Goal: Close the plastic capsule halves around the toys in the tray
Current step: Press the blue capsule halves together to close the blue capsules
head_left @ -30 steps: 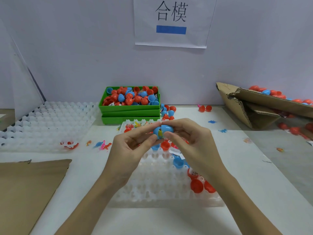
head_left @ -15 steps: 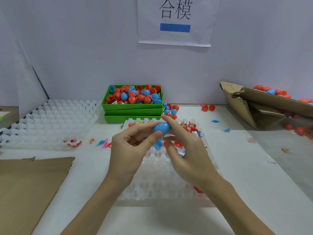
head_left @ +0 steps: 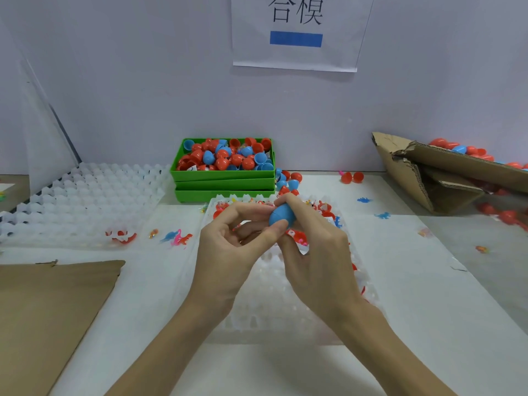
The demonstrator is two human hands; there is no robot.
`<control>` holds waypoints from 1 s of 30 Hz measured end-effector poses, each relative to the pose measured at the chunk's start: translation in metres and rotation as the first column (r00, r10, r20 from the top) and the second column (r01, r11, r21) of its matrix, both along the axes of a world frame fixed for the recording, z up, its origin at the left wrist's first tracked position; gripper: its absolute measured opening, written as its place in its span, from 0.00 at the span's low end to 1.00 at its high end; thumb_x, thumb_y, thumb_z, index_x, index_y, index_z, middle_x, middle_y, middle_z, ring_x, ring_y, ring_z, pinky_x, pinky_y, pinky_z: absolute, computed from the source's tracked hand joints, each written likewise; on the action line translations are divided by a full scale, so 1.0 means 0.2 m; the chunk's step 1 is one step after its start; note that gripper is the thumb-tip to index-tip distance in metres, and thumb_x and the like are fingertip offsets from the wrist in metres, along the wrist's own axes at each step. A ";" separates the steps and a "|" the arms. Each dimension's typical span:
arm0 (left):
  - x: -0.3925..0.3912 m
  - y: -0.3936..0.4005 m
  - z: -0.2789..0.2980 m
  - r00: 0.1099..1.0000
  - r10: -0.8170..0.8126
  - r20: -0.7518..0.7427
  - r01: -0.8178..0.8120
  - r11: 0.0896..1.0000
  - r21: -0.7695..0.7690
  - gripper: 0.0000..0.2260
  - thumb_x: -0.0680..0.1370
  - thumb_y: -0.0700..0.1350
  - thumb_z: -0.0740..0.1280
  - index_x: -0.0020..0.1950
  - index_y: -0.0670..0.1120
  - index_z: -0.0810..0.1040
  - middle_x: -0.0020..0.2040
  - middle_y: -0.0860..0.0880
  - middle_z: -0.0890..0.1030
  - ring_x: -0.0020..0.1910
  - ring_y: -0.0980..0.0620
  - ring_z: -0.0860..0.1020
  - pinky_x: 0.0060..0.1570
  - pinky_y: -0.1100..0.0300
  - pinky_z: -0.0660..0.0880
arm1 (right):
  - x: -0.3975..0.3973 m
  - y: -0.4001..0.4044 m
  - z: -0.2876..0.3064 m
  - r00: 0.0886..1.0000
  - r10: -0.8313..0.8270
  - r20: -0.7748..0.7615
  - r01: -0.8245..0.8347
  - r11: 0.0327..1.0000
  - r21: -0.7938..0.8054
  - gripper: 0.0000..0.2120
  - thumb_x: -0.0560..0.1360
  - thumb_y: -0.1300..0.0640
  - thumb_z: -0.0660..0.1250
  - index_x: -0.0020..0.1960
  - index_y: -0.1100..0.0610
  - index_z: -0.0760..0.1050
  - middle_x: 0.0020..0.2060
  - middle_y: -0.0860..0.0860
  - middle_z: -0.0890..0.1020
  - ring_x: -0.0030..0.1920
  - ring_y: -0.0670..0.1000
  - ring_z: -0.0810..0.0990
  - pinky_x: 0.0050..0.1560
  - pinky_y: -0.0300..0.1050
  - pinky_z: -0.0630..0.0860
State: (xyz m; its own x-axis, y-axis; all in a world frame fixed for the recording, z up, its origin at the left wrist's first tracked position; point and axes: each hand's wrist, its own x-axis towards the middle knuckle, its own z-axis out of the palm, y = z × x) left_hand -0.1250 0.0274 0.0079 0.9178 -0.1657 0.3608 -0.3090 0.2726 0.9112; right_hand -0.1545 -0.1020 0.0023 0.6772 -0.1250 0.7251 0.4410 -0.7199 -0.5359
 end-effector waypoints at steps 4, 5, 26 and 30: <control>0.01 0.01 0.00 0.999 -0.050 0.003 0.050 0.998 0.030 0.16 0.72 0.50 0.76 0.59 0.49 0.84 0.54 0.51 0.87 0.55 0.50 0.86 0.50 0.66 0.80 | 0.01 -0.03 0.00 0.996 0.079 -0.049 -0.079 0.997 0.001 0.22 0.77 0.63 0.72 0.70 0.61 0.75 0.59 0.52 0.84 0.56 0.44 0.80 0.63 0.29 0.71; 0.01 0.01 0.00 0.999 -0.042 0.013 0.041 0.999 0.029 0.16 0.72 0.49 0.76 0.59 0.49 0.84 0.54 0.50 0.87 0.54 0.49 0.86 0.50 0.65 0.81 | 0.01 -0.04 0.00 0.991 0.111 -0.070 -0.112 0.994 -0.010 0.23 0.78 0.63 0.72 0.71 0.60 0.73 0.61 0.51 0.83 0.58 0.44 0.80 0.64 0.31 0.72; 0.01 0.07 0.01 0.743 0.068 0.666 -0.430 0.811 0.397 0.24 0.78 0.59 0.70 0.71 0.49 0.77 0.71 0.55 0.76 0.74 0.46 0.70 0.70 0.38 0.69 | 0.01 -0.13 0.07 0.180 0.970 0.166 -0.444 -0.070 0.893 0.26 0.81 0.65 0.65 0.77 0.65 0.65 0.75 0.63 0.70 0.74 0.61 0.71 0.71 0.51 0.71; 0.01 0.08 0.02 0.737 0.013 0.675 -0.355 0.858 0.372 0.17 0.78 0.52 0.72 0.62 0.43 0.80 0.60 0.51 0.79 0.64 0.50 0.77 0.64 0.53 0.74 | 0.02 -0.13 0.07 0.123 0.975 0.187 -0.409 -0.122 0.905 0.24 0.83 0.67 0.61 0.78 0.68 0.62 0.74 0.63 0.69 0.77 0.62 0.67 0.74 0.57 0.67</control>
